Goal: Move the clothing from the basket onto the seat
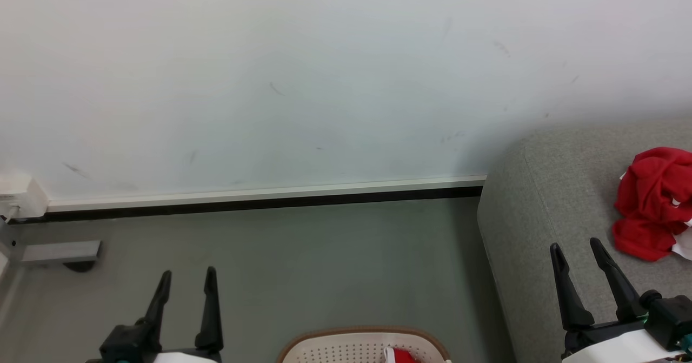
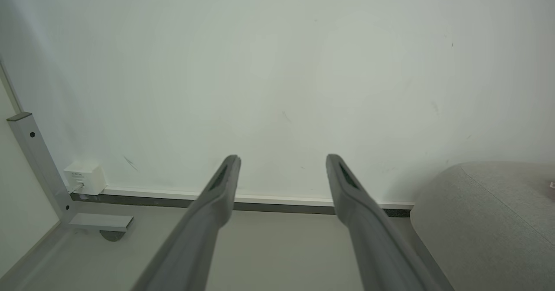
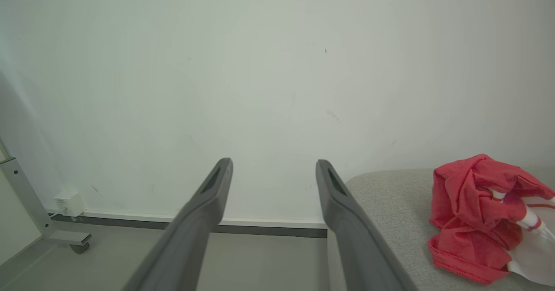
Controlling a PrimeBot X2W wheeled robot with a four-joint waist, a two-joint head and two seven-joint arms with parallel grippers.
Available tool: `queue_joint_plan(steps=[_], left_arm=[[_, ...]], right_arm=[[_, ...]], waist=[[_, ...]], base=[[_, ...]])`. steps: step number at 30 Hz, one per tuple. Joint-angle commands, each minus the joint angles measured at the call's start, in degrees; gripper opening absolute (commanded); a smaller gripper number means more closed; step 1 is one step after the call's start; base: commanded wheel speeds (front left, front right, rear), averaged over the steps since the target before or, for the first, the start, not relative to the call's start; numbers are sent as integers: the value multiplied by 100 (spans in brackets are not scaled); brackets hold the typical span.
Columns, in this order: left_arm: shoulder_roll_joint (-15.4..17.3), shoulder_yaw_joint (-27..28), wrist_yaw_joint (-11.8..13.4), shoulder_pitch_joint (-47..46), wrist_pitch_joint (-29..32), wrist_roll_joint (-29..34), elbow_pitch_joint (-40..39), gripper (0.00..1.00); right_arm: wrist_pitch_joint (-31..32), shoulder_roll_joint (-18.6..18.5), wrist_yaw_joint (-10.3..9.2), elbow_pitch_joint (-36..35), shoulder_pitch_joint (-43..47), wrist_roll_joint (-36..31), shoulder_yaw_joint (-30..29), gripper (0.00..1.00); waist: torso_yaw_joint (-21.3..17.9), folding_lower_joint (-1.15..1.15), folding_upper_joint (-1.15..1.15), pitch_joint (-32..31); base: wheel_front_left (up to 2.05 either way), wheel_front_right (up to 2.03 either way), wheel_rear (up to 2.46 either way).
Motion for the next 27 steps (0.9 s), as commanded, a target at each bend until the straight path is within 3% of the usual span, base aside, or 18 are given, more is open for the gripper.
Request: queue_joint_plan(steps=[1,27], left_arm=[[-20,47,-41,64,-3,76,14,100],[-212,243,-390,-108,-3,338,115,100]], right_arm=[[-18,-3,-13,-1,32,-69,-15,100],[-18,-141,-13,-15,-357,-49,105,100]], waist=[[-6,0,0,-2],[-210,0,0,330]], base=[[0,0,0],[0,0,0]])
